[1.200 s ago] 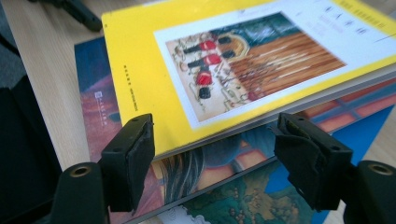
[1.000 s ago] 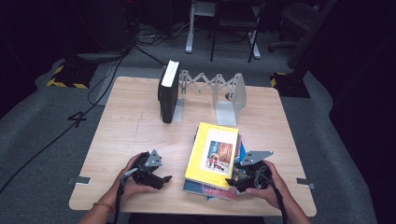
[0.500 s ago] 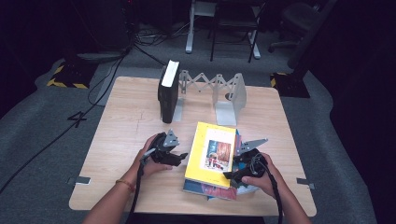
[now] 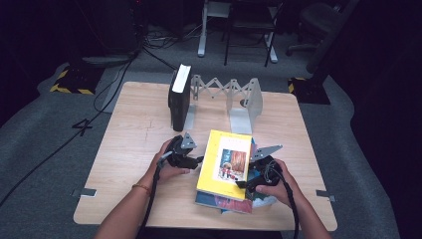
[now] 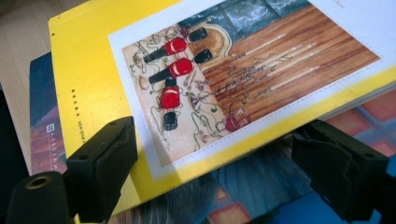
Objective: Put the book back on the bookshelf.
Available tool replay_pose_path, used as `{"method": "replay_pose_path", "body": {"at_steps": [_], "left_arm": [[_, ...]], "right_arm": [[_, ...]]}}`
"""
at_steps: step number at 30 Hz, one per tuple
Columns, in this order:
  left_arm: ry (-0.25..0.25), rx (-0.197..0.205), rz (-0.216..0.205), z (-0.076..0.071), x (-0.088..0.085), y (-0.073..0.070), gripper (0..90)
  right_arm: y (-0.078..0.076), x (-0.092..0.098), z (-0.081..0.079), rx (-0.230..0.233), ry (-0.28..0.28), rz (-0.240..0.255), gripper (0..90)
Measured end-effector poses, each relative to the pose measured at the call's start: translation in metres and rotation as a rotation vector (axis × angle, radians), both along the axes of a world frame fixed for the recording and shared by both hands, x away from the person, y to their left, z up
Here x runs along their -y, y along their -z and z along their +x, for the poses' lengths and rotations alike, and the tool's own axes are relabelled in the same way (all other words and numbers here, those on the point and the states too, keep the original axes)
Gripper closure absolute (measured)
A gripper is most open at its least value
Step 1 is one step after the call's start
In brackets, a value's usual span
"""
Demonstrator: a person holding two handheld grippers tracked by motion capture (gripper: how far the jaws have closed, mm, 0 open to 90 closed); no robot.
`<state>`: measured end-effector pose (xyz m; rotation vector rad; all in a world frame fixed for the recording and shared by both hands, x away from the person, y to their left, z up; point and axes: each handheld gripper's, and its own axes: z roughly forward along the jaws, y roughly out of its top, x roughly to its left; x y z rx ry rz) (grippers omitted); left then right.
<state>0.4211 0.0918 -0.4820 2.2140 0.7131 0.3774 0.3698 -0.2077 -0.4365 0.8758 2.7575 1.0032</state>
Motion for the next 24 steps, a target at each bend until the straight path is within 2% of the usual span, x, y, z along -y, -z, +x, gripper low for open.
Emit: {"method": "replay_pose_path", "body": {"at_steps": [2, 3, 4, 5, 7, 9, 10, 11, 12, 13, 15, 18, 24], "left_arm": [[0.001, -0.005, -0.002, 0.0, 0.0, 0.0, 35.4], [0.0, -0.01, -0.005, 0.0, 0.0, 0.0, 35.4], [-0.002, -0.011, -0.005, 0.0, 0.0, 0.0, 35.4], [-0.003, -0.006, -0.003, 0.0, 0.0, 0.0, 35.4], [-0.011, 0.001, 0.003, -0.002, 0.001, 0.0, 35.5], [-0.013, 0.001, 0.0, -0.002, 0.001, 0.0, 35.5], [-0.014, -0.002, -0.003, -0.002, 0.001, 0.0, 35.5], [-0.015, -0.001, -0.003, -0.002, 0.0, 0.001, 35.5], [-0.015, -0.001, -0.003, -0.002, 0.0, 0.001, 35.5], [-0.015, -0.001, -0.003, -0.002, 0.0, 0.001, 35.5], [-0.015, 0.0, -0.008, -0.002, 0.0, 0.002, 35.3], [-0.015, -0.002, -0.01, -0.002, -0.001, 0.002, 32.9], [-0.022, -0.006, -0.003, 0.001, -0.001, 0.004, 31.4]], "right_arm": [[-0.002, -0.002, -0.002, 0.046, -0.012, 0.018, 18.5], [-0.002, -0.002, -0.002, 0.046, -0.012, 0.018, 18.5], [-0.004, -0.003, -0.002, 0.071, -0.017, 0.037, 25.9], [-0.004, -0.003, -0.002, 0.071, -0.017, 0.037, 25.9], [-0.007, -0.003, -0.002, 0.091, -0.015, 0.083, 30.1], [-0.008, -0.006, -0.001, 0.111, -0.024, 0.089, 35.2], [-0.008, -0.008, 0.001, 0.114, -0.025, 0.096, 39.4], [-0.006, -0.008, 0.005, 0.094, -0.016, 0.11, 48.5], [-0.006, -0.008, 0.005, 0.094, -0.016, 0.11, 48.5], [-0.005, -0.007, 0.007, 0.089, -0.014, 0.119, 53.9], [-0.004, -0.003, 0.011, 0.069, -0.008, 0.164, 64.4], [-0.002, -0.001, 0.011, 0.069, -0.005, 0.191, 69.6], [0.0, 0.0, 0.007, 0.088, -0.027, 0.242, 72.8]]}}
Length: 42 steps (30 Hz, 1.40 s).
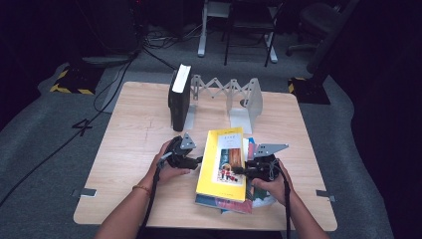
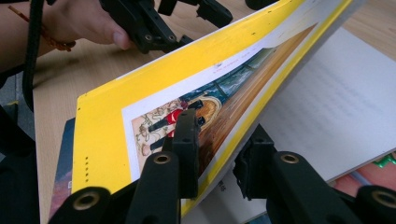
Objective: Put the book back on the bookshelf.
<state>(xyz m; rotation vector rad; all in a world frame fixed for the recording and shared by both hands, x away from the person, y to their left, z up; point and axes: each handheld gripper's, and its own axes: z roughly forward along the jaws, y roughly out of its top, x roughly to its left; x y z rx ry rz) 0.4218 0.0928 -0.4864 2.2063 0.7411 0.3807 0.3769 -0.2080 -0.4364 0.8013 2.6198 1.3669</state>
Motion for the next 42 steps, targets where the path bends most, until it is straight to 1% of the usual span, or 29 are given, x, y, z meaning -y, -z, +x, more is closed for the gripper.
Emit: {"method": "replay_pose_path", "body": {"at_steps": [1, 3, 5, 8, 9, 10, 11, 12, 13, 15, 16, 17, 18, 19, 20, 23, 24, 25, 26, 28, 30, 31, 32, 34, 36, 39, 42], "left_arm": [[-0.002, -0.002, -0.003, 0.0, 0.0, 0.001, 31.3], [-0.009, -0.002, 0.002, 0.003, -0.001, 0.002, 30.5], [-0.016, -0.006, -0.012, 0.005, -0.003, 0.002, 30.3], [-0.031, 0.004, -0.025, 0.009, -0.006, -0.001, 30.4], [-0.038, 0.0, -0.043, 0.012, -0.007, -0.003, 30.8], [-0.045, 0.006, -0.049, 0.013, -0.007, -0.004, 31.0], [-0.043, 0.022, -0.05, 0.014, -0.008, -0.007, 32.0], [-0.036, 0.018, -0.058, 0.015, -0.008, -0.008, 33.0], [-0.026, 0.016, -0.075, 0.016, -0.008, -0.012, 35.5], [-0.01, 0.033, -0.091, 0.016, -0.009, -0.018, 39.8], [0.014, 0.045, -0.109, 0.016, -0.01, -0.025, 43.6], [0.026, 0.056, -0.119, 0.016, -0.01, -0.031, 47.8], [0.04, 0.058, -0.129, 0.016, -0.011, -0.037, 49.5], [0.059, 0.061, -0.149, 0.015, -0.012, -0.042, 54.0], [0.083, 0.061, -0.161, 0.015, -0.012, -0.047, 58.3], [0.131, 0.08, -0.164, 0.013, -0.011, -0.058, 70.5], [0.147, 0.099, -0.155, 0.01, -0.01, -0.063, 75.5], [0.159, 0.108, -0.158, 0.009, -0.008, -0.066, 81.7], [0.167, 0.114, -0.156, 0.008, -0.008, -0.068, 85.7], [0.193, 0.117, -0.17, 0.007, -0.007, -0.072, 88.4], [0.215, 0.121, -0.164, 0.005, -0.004, -0.074, 89.3], [0.22, 0.124, -0.16, 0.005, -0.002, -0.074, 89.4], [0.235, 0.123, -0.155, 0.003, 0.0, -0.074, 89.5], [0.246, 0.123, -0.158, 0.001, 0.003, -0.075, 89.5], [0.24, 0.129, -0.159, 0.0, 0.006, -0.077, 89.5], [0.236, 0.131, -0.17, 0.001, 0.007, -0.08, 89.5], [0.229, 0.135, -0.186, 0.002, 0.008, -0.085, 89.6]], "right_arm": [[0.001, -0.001, -0.001, 0.007, -0.007, 0.012, 73.4], [0.001, -0.002, -0.002, 0.012, -0.018, 0.014, 73.7], [0.001, -0.003, -0.002, 0.017, -0.029, 0.02, 74.0], [-0.001, -0.004, -0.002, 0.026, -0.042, 0.033, 74.1], [-0.002, -0.004, -0.002, 0.033, -0.048, 0.036, 74.3], [-0.003, -0.004, -0.002, 0.035, -0.054, 0.043, 74.4], [-0.004, -0.004, -0.002, 0.039, -0.057, 0.045, 74.5], [-0.006, -0.004, -0.003, 0.048, -0.06, 0.046, 74.5], [-0.007, -0.005, -0.003, 0.058, -0.059, 0.048, 74.5], [-0.011, -0.003, -0.004, 0.079, -0.052, 0.052, 74.7], [-0.012, -0.002, -0.004, 0.086, -0.051, 0.056, 75.0], [-0.015, -0.001, -0.004, 0.099, -0.051, 0.066, 75.3], [-0.018, 0.001, -0.005, 0.114, -0.052, 0.074, 75.4], [-0.021, 0.002, -0.005, 0.13, -0.053, 0.08, 75.4], [-0.024, 0.003, -0.006, 0.145, -0.054, 0.086, 75.4], [-0.031, 0.004, -0.008, 0.178, -0.062, 0.092, 74.9], [-0.032, 0.004, -0.009, 0.186, -0.062, 0.093, 74.1], [-0.035, 0.004, -0.009, 0.188, -0.067, 0.092, 72.4], [-0.036, 0.004, -0.009, 0.191, -0.078, 0.084, 71.0], [-0.038, 0.003, -0.009, 0.2, -0.079, 0.071, 68.0], [-0.039, 0.002, -0.007, 0.203, -0.075, 0.068, 63.0], [-0.039, 0.001, -0.007, 0.2, -0.07, 0.07, 63.0], [-0.04, 0.0, -0.006, 0.206, -0.069, 0.069, 63.0], [-0.043, 0.0, -0.005, 0.217, -0.054, 0.082, 64.4], [-0.045, 0.001, -0.004, 0.216, -0.046, 0.091, 68.2], [-0.047, 0.002, -0.002, 0.219, -0.043, 0.072, 72.7], [-0.05, 0.002, -0.003, 0.244, -0.049, 0.062, 76.0]]}}
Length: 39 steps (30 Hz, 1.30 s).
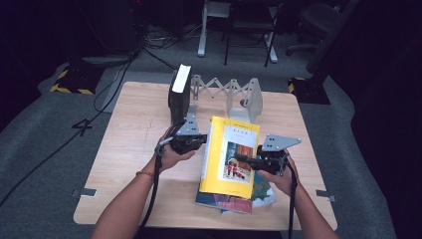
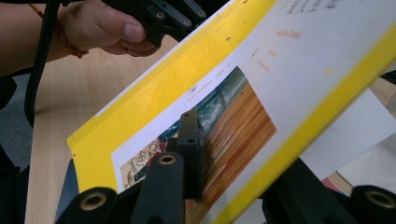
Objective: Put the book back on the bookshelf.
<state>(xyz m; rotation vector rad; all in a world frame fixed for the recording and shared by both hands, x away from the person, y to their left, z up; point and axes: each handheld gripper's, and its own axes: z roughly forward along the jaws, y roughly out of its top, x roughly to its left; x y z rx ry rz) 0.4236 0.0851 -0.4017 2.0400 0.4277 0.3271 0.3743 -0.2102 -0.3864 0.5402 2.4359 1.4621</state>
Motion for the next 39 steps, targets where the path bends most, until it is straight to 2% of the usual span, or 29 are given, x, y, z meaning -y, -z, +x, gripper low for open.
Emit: {"method": "replay_pose_path", "body": {"at_steps": [4, 8, 11, 14, 17, 22, 30, 35, 39], "left_arm": [[-0.001, 0.018, -0.027, -0.001, 0.001, -0.009, 89.7], [0.001, 0.038, -0.047, -0.005, 0.0, -0.022, 89.6], [0.003, 0.045, -0.053, -0.006, 0.001, -0.028, 89.6], [0.006, 0.057, -0.057, -0.009, 0.002, -0.033, 89.6], [0.009, 0.06, -0.082, -0.013, 0.002, -0.036, 89.1], [0.018, 0.088, -0.106, -0.025, 0.002, -0.037, 83.8], [-0.026, 0.128, -0.122, -0.045, 0.004, -0.035, 78.6], [-0.037, 0.104, -0.119, -0.051, 0.0, -0.026, 72.3], [-0.08, 0.088, -0.094, -0.057, -0.005, -0.015, 65.3]], "right_arm": [[-0.006, 0.0, -0.002, 0.04, -0.008, -0.002, 79.8], [-0.01, 0.002, -0.003, 0.07, 0.016, 0.022, 84.4], [-0.012, 0.003, -0.006, 0.112, 0.034, 0.026, 86.1], [-0.012, 0.003, -0.012, 0.161, 0.047, 0.017, 86.3], [-0.009, 0.005, -0.02, 0.206, 0.045, 0.023, 86.3], [-0.003, 0.01, -0.034, 0.255, 0.032, 0.044, 86.4], [0.002, 0.017, -0.049, 0.267, 0.015, 0.067, 86.6], [0.002, 0.018, -0.056, 0.28, 0.012, 0.053, 86.6], [0.003, 0.019, -0.058, 0.274, 0.013, 0.061, 86.6]]}}
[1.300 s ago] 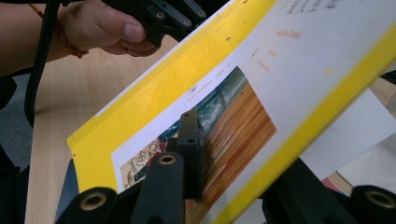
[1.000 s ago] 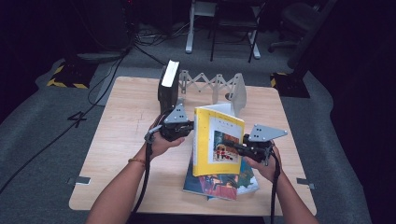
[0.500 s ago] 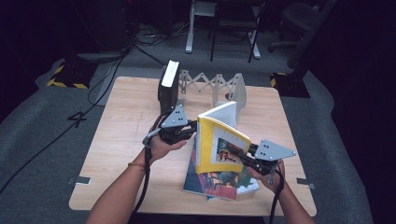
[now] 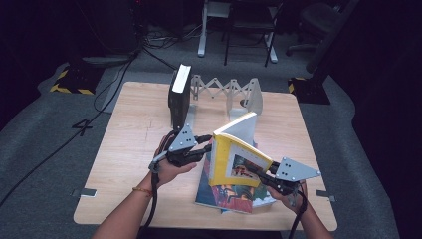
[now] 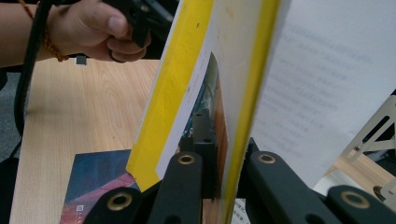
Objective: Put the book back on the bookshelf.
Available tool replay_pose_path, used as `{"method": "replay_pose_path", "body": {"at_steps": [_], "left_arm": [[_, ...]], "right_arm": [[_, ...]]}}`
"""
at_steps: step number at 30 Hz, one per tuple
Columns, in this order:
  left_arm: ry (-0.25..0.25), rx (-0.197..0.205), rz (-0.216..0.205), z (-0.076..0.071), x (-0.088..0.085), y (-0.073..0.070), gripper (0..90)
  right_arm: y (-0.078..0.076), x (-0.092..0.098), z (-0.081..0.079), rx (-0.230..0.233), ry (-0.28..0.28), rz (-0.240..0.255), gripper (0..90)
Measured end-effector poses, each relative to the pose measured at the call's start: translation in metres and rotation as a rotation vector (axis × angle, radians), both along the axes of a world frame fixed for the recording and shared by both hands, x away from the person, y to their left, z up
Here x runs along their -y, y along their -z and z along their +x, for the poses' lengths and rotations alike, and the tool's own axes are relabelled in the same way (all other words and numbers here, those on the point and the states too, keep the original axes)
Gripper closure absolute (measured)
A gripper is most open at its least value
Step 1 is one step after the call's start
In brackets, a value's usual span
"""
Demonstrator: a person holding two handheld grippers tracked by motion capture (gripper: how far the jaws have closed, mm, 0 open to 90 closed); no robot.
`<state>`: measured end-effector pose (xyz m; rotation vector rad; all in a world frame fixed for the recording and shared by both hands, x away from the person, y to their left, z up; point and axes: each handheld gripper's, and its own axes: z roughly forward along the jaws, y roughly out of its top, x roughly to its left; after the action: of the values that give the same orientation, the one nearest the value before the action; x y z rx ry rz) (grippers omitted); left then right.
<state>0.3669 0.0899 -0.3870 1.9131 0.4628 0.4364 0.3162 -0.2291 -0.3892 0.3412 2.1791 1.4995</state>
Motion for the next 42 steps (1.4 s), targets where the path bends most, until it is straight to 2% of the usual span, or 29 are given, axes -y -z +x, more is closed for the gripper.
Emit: {"method": "replay_pose_path", "body": {"at_steps": [5, 7, 10, 15, 17, 22, 28, 33, 39, 42], "left_arm": [[-0.024, -0.036, 0.091, -0.004, -0.006, 0.02, 56.0], [-0.029, -0.06, 0.108, -0.006, -0.01, 0.028, 53.1], [-0.044, -0.066, 0.15, -0.012, -0.014, 0.039, 47.7], [-0.027, -0.115, 0.198, -0.024, -0.021, 0.059, 38.8], [-0.035, -0.129, 0.215, -0.028, -0.021, 0.066, 35.6], [0.022, -0.177, 0.2, -0.037, -0.016, 0.074, 26.7], [0.053, -0.165, 0.185, -0.047, 0.003, 0.074, 22.6], [0.045, -0.159, 0.15, -0.044, 0.017, 0.074, 22.8], [0.028, -0.135, 0.12, -0.037, 0.032, 0.073, 28.7], [0.036, -0.128, 0.098, -0.036, 0.038, 0.07, 31.7]], "right_arm": [[0.001, 0.0, -0.002, 0.011, 0.002, -0.003, 86.5], [0.001, 0.0, -0.003, 0.019, 0.001, -0.007, 86.5], [0.001, 0.0, -0.004, 0.02, 0.0, -0.011, 86.5], [0.001, -0.001, -0.006, 0.017, 0.002, -0.014, 86.5], [0.001, -0.001, -0.006, 0.015, 0.002, -0.012, 86.4], [0.001, 0.0, -0.007, 0.016, 0.003, -0.013, 86.4], [0.002, 0.0, -0.01, 0.024, 0.004, -0.015, 86.3], [0.003, 0.0, -0.012, 0.024, 0.0, -0.012, 86.3], [0.004, 0.0, -0.014, 0.027, 0.004, -0.007, 86.1], [0.004, 0.0, -0.015, 0.032, 0.011, -0.005, 86.1]]}}
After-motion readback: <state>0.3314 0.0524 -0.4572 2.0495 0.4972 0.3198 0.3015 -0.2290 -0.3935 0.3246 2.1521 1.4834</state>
